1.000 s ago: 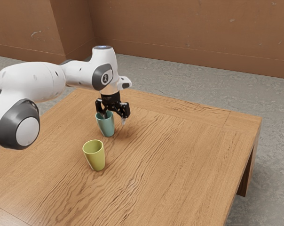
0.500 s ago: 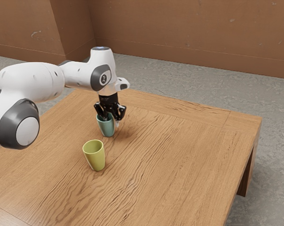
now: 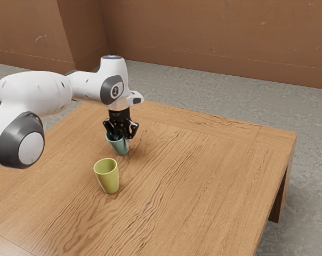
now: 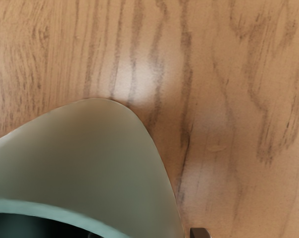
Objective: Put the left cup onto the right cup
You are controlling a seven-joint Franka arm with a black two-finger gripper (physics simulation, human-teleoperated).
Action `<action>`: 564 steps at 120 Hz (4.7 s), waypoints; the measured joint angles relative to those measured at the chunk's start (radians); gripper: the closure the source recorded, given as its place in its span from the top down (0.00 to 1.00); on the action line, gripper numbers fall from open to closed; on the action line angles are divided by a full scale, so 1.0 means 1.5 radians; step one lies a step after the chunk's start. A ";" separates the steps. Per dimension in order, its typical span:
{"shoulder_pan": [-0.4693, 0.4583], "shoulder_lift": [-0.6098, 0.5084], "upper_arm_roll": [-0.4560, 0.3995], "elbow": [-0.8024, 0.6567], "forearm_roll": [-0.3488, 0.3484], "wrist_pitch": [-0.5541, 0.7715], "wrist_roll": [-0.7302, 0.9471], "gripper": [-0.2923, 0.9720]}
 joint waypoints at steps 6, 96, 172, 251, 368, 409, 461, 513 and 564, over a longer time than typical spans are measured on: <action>0.000 0.000 0.000 0.000 0.001 0.000 0.000 0.31; -0.006 -0.012 0.011 0.011 0.046 0.000 -0.009 0.16; -0.069 -0.262 0.009 -0.177 0.068 -0.113 -0.038 0.15; -0.122 -0.371 0.002 -0.326 0.066 -0.149 -0.102 0.15; -0.122 -0.356 0.002 -0.336 0.075 -0.099 -0.148 0.15; -0.117 -0.347 0.002 -0.335 0.078 -0.090 -0.152 0.15; -0.117 -0.337 0.002 -0.338 0.078 -0.081 -0.156 0.15; -0.112 -0.331 0.002 -0.341 0.079 -0.068 -0.159 0.15; -0.112 -0.324 0.002 -0.340 0.074 -0.064 -0.161 0.15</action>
